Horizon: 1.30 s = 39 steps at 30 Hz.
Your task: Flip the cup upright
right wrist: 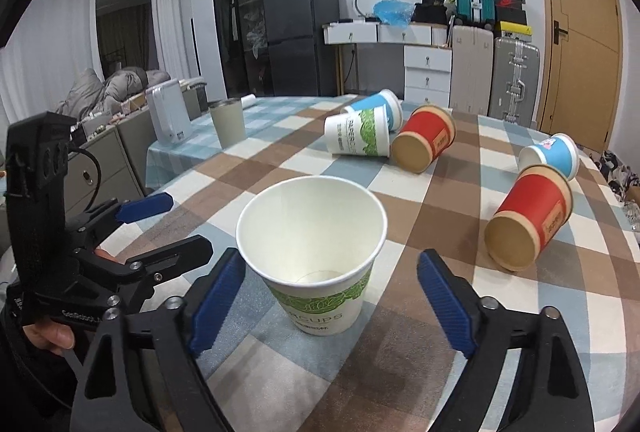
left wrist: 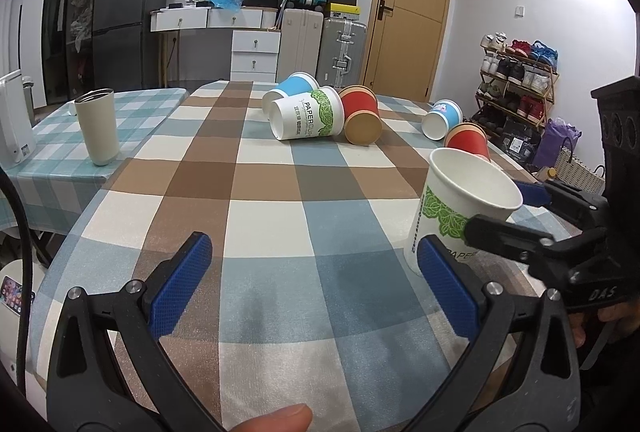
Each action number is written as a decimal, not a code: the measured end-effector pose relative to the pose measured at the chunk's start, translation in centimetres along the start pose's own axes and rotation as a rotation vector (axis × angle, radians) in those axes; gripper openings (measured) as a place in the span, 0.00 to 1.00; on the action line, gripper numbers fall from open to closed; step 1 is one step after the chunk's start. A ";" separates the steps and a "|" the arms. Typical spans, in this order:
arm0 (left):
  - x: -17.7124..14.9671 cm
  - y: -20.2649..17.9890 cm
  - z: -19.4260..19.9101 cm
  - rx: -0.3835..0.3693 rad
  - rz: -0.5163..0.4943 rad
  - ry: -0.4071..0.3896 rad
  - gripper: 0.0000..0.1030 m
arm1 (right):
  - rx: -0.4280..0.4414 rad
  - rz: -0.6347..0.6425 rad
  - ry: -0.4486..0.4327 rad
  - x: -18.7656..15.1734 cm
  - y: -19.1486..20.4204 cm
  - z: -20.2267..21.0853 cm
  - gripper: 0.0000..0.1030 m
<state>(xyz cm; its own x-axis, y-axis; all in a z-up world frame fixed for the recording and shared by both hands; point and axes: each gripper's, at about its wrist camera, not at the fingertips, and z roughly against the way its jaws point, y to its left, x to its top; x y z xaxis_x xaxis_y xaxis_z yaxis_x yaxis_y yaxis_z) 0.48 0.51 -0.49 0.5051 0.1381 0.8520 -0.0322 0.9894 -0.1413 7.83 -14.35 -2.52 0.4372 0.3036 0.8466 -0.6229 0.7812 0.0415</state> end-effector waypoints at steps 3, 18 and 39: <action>0.0 -0.3 0.3 -0.012 -0.009 -0.012 0.99 | 0.010 -0.021 -0.038 -0.5 -1.0 1.1 0.96; -0.3 -1.9 1.0 -0.065 -0.044 -0.065 0.99 | 0.077 -0.073 -0.223 -2.4 -3.6 5.9 1.00; -0.4 -2.0 1.3 -0.065 -0.048 -0.073 0.99 | 0.082 -0.056 -0.215 -2.6 -3.1 5.7 1.00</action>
<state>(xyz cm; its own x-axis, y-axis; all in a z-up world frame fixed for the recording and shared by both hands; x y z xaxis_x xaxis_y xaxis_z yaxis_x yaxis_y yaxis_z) -0.82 -1.46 0.08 0.4402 0.0954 0.8928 0.0478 0.9904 -0.1294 4.90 -20.64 -1.84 0.3299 0.1311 0.9349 -0.6559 0.7441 0.1271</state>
